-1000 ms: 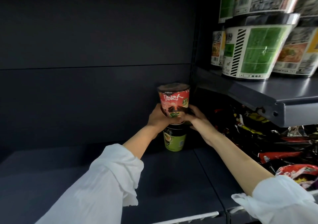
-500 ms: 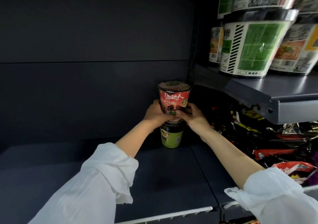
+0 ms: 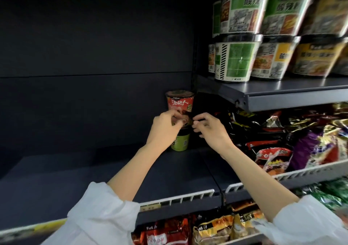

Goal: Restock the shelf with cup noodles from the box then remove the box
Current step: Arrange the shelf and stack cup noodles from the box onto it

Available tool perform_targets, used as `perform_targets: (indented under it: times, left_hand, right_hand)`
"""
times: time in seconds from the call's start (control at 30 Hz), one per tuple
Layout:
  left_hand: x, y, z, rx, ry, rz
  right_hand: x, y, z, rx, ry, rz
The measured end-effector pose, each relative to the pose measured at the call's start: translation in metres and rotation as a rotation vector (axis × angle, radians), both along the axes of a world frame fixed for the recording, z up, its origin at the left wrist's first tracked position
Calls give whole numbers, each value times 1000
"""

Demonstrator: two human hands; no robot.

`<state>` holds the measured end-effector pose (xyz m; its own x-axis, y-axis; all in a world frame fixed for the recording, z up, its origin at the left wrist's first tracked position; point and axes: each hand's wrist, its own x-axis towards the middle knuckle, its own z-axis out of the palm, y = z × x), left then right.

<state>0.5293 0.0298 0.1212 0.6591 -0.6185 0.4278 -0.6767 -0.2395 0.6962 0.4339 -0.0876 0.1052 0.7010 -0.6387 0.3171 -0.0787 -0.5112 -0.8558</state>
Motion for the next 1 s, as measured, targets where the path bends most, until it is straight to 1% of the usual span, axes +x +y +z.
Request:
perform_targets:
  times: [0.13,0.2,0.27,0.37,0.43,0.57,0.67,0.8,0.93,1.0]
  left_hand:
    - [-63,33,-5,-5,-61,-57]
    - [-97,46,-13,-13,-32,-66]
    - [-133,54,-24,-13,28,-127]
    - [-194,57,-40,46,77,-259]
    - [-235,54,-47,105,89,-360]
    - [-305,37,-62,219,114,-523]
    - [-349,16,-76,269,126,-589]
    - [-407,-14,-91,347,94,-676]
    - [-456,-60,-115,474,65,-746]
    - [-469,-81,-127,542,-9,-733]
  right_hand:
    - [-71,35,2,-109,2,-67]
    - [-111,53,0,-159,45,-99]
    - [-155,70,-5,-206,111,-127]
    - [-220,91,-15,-209,192,-193]
    - [-261,95,-24,-163,223,-289]
    - [-335,88,-46,-109,336,-448]
    - [-389,77,-61,-88,407,-536]
    - [-455,56,-77,-29,484,-625]
    - [-509,16,-97,-10,702,-626]
    - [-524,-4,-108,-15,787,-595]
